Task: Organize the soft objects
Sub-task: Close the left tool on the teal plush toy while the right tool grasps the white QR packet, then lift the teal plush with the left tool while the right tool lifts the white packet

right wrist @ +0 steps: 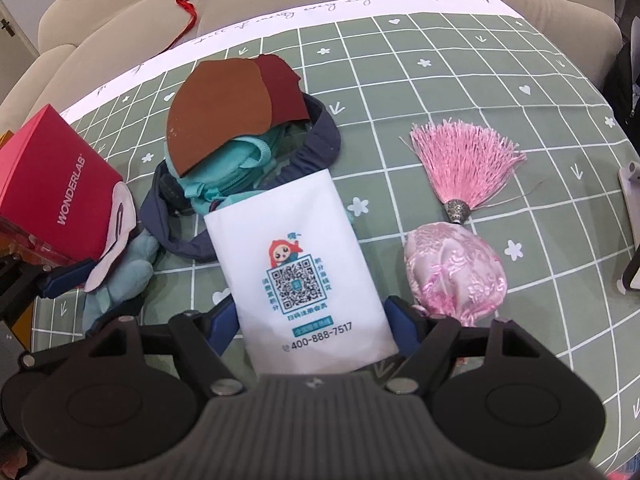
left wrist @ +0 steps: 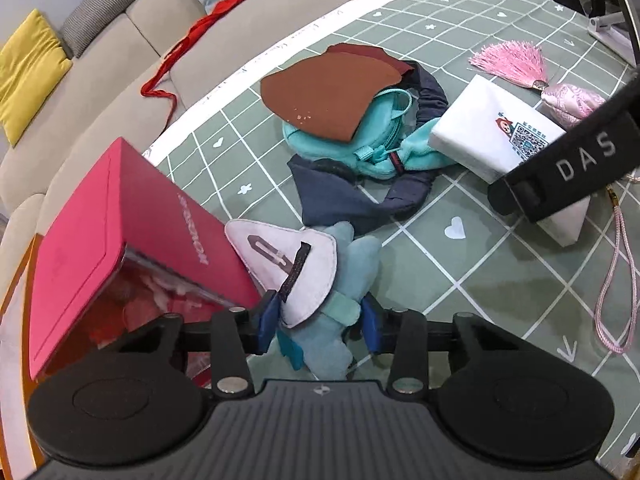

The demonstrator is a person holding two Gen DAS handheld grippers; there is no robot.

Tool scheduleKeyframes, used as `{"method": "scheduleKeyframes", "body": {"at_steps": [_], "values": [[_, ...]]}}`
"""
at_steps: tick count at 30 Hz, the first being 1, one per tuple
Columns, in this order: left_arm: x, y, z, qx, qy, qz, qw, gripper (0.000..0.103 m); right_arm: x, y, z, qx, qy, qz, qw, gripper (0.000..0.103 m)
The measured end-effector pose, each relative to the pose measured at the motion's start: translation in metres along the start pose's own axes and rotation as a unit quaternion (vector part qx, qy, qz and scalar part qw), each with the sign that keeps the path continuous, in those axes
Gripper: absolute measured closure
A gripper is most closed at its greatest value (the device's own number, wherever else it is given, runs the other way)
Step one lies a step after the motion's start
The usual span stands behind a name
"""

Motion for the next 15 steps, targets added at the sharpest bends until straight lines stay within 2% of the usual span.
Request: {"method": "scheduleKeyframes", "body": {"at_steps": [3, 6, 10, 15], "values": [[0.007, -0.006, 0.002, -0.003, -0.001, 0.007, 1.0000, 0.061, 0.000, 0.000, -0.002, 0.000, -0.009, 0.000, 1.000, 0.028], [0.015, -0.017, 0.007, 0.009, -0.016, 0.015, 0.9997, 0.063, 0.000, 0.002, -0.001, 0.000, -0.011, -0.002, 1.000, 0.028], [0.031, -0.038, 0.016, 0.048, -0.061, 0.025, 0.9966, 0.064, 0.000, 0.003, -0.001, -0.001, -0.013, -0.004, 1.000, 0.028], [0.039, -0.053, 0.022, 0.103, -0.095, 0.056, 0.9886, 0.065, 0.000, 0.004, -0.002, -0.002, -0.016, -0.008, 1.000, 0.028]]}}
Point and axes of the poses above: each gripper's, at about its wrist camera, not at the fingertips, and y roughly the way its jaws point, z to its right, x to its underside, the point moved 10 cm from there along y, roughly the way its jaws point, and after that the axes turned 6 degrees about y, right-handed, at the moved point
